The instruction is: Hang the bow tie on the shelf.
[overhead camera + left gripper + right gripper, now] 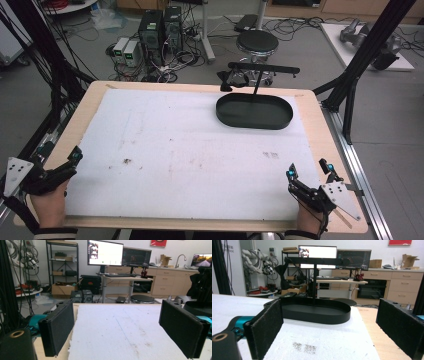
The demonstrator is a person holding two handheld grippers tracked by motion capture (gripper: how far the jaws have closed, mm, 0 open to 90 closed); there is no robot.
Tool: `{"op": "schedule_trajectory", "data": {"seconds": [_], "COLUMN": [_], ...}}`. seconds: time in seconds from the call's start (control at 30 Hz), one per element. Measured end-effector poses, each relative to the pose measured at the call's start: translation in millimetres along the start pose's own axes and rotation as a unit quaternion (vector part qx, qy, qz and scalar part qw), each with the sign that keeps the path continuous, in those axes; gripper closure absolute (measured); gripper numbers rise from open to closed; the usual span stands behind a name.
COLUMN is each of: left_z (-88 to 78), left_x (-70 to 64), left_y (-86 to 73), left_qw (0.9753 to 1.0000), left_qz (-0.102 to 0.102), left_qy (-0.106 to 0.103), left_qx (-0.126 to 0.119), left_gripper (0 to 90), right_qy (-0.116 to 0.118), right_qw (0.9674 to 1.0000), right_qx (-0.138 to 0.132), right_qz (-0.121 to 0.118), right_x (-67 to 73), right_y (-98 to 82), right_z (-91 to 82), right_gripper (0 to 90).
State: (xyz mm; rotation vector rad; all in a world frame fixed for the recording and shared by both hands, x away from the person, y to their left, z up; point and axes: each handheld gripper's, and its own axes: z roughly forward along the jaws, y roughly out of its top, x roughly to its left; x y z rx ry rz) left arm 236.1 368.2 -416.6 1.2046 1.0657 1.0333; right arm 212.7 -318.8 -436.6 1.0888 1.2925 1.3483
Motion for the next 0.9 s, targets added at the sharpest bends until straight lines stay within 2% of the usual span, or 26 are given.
{"op": "schedule_trajectory", "data": {"seconds": [0.43, 0.9], "left_z": [0.6, 3.0], "left_x": [-3.2, -5.7], "left_y": [-2.2, -2.7], "left_qw": [1.0, 0.9999], "left_qz": [0.004, 0.002], "left_qy": [-0.001, -0.016], "left_qx": [0.003, 0.007], "left_gripper": [13.4, 13.4], "right_qy": [-0.002, -0.005], "right_qw": [1.0, 1.0], "right_qx": [-0.003, -0.006], "right_qz": [0.001, -0.001], "right_x": [-2.3, -3.0], "right_y": [0.3, 1.4], "right_z": [-3.7, -6.5], "right_gripper": [6.4, 6.4]}}
